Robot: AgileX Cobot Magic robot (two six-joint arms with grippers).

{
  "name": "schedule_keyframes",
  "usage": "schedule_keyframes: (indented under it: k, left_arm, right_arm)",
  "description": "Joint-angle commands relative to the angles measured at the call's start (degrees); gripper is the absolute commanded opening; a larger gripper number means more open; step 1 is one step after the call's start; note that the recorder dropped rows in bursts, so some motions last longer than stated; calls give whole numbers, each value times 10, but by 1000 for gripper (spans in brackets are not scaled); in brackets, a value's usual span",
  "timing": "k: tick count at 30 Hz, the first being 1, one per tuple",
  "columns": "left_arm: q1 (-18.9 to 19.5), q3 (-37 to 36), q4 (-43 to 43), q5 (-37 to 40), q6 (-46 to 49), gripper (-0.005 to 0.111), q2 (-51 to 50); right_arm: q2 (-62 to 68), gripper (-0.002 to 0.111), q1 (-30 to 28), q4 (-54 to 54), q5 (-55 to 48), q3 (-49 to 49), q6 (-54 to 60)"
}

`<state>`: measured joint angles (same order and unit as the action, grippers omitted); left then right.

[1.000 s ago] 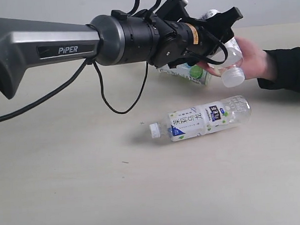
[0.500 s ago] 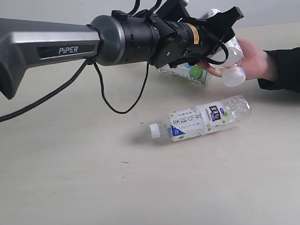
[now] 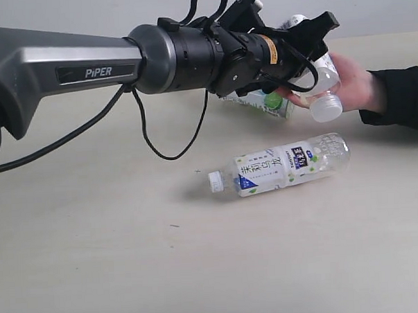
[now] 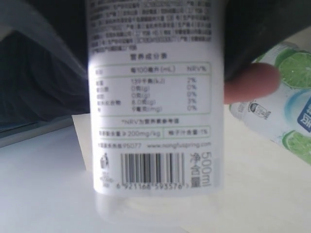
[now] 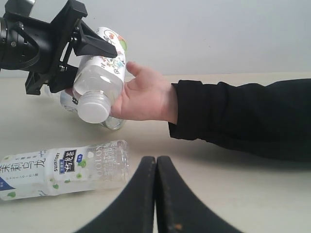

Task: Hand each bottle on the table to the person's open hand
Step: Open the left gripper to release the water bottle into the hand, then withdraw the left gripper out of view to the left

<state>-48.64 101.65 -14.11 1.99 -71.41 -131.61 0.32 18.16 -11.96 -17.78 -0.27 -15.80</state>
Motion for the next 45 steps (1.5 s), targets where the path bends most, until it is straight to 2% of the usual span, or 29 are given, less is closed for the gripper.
schedule_keyframes:
  k: [1,6,16,20,25,30,32,35,40,45]
  left_arm:
    - [2,5,-3,-7,-6,73,0]
    - [2,5,-3,-7,-7,85,0]
    - [2,5,-3,-20,-13,85,11]
    - [7,5,-3,8,-10,85,37]
    - [7,5,-8,91,1,85,77]
    - [3,5,-8,143,82,84,114]
    - [-1,5,-8,174,116,78,132]
    - [-10,5,-8,226,195,55,154]
    - [-22,5,-8,328,285,1,181]
    - [-22,3,-8,415,342,0,204]
  right_arm:
    - [-3,0,-2,-2,1,3,0]
    - [-3,0,-2,-2,1,3,0]
    - [-3,0,-2,-2,1,3,0]
    - [-3,0,-2,-2,1,3,0]
    - [-3,0,-2,-2,1,3,0]
    - [-3,0,-2,-2,1,3,0]
    - [-3,0,-2,-2,1,3,0]
    - [-3,0,-2,-2,1,3,0]
    - [-3,0,-2,-2,3,3,0]
    - [-3,0,-2,-2,3,3,0]
